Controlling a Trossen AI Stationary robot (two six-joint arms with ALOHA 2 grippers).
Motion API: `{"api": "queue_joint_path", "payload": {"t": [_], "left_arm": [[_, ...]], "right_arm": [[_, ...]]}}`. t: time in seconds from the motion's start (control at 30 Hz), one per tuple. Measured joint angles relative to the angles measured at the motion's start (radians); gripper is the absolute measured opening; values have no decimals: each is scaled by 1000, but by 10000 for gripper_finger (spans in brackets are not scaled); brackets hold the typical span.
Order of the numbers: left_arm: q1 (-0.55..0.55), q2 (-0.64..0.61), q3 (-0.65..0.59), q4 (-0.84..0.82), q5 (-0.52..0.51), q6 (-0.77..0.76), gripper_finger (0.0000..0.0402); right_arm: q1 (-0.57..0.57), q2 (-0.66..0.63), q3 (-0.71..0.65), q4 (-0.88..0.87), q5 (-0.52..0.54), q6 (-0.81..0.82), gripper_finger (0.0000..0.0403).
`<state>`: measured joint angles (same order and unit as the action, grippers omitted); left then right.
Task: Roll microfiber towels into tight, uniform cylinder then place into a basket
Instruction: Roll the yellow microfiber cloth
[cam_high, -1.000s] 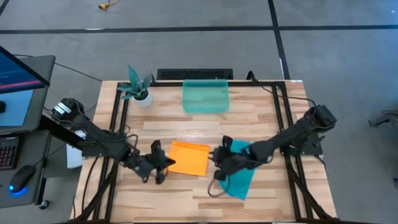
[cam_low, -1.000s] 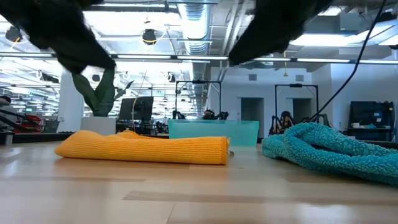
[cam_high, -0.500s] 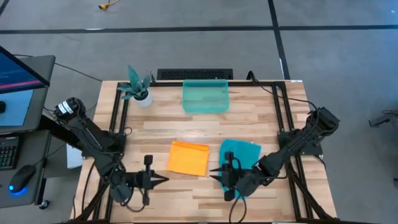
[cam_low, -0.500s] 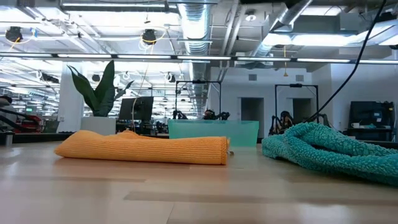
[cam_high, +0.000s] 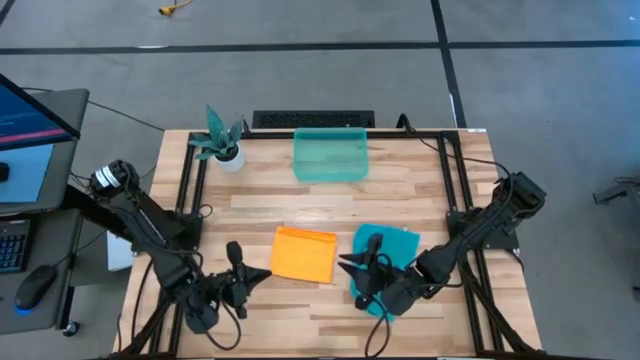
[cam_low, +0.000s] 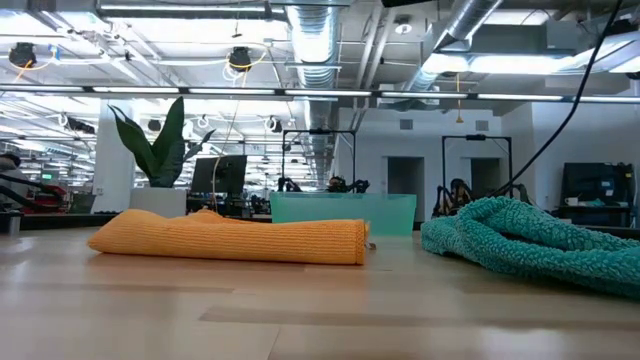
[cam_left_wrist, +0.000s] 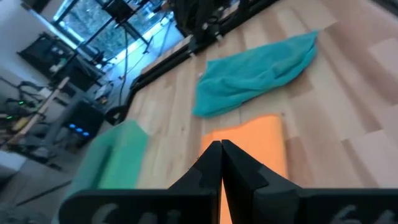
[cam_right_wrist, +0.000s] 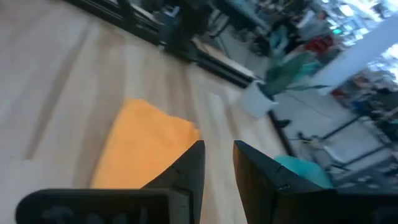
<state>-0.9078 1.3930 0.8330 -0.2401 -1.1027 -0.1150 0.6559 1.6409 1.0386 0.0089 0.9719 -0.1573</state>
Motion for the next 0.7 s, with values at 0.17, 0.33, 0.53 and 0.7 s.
{"api": "queue_joint_path", "payload": {"t": [0.17,0.33,0.53,0.7], "left_arm": [[51,0,0,-20,-3,0,1],[116,0,0,-19,39,37,1],[181,0,0,-14,202,-4,19],[198,0,0,-15,301,-74,70]], "right_arm": [[-38,0,0,-1,11,-2,107],[-81,0,0,-1,-2,-9,107],[-101,0,0,-1,-26,-2,114],[-100,0,0,24,-101,-16,146]]}}
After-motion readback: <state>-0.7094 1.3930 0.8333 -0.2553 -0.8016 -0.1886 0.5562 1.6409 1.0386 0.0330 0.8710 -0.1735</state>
